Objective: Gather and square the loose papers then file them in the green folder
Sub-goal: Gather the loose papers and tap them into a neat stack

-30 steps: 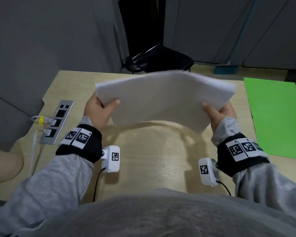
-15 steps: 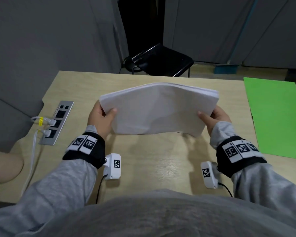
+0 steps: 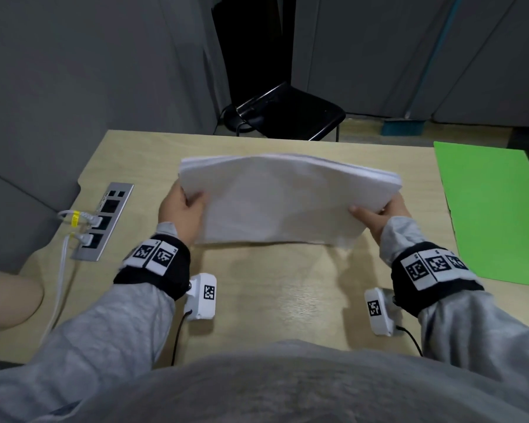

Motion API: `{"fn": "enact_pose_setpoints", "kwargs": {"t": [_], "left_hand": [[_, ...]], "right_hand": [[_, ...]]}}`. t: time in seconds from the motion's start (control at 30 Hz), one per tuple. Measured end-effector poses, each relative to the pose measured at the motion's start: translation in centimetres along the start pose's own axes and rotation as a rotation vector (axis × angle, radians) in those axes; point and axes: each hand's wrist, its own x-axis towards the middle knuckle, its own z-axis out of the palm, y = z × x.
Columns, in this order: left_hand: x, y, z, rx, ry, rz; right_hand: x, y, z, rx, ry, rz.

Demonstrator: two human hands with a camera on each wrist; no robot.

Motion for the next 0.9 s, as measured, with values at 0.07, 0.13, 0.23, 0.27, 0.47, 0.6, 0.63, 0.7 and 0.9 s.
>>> {"fn": "enact_pose_setpoints", "kwargs": {"t": [0.07,0.13,0.23,0.27,0.47,0.6,0.63,0.7,0.9], "left_hand": [[0.2,2.2,-0.5,-0.039,0.054,0.09],[0.1,4.7,-1.0,0.013,0.092,0.27],[-0.7,8.0,-1.4,0.237,0.081,0.655],[-1.2,9.1,-1.4,0.311,0.047,0.751],[-3.4,12.0,-0.6,0.439,-0.072,1.022],[-2.4,10.7,-1.8,0.432,-0.006,0.837],[-1.9,10.3,-2.2,0.453,0.016,0.795],[-1.3,9.7,-2.9,0.432,0.059,0.729],[-1.8,11.5,-3.7,-0.076,0.166,0.664]], "right_hand": [[0.3,-0.7,-0.3,-0.052,0.125,-0.014],[-0.2,-2.3,-0.4,-0.177,0.21,-0.141],[-2.4,-6.2,0.4,-0.327,0.125,-0.492],[-3.1,-7.4,1.0,-0.365,0.077,-0.59],[-5.7,-11.2,2.9,-0.49,-0.249,-0.64],[-5.4,-10.6,2.2,-0.245,-0.203,-0.499],[-5.3,-10.5,2.0,-0.136,-0.176,-0.449],[-4.9,-10.4,1.5,0.003,-0.134,-0.395],[-4.7,-10.9,0.5,0.242,-0.017,-0.405]]}}
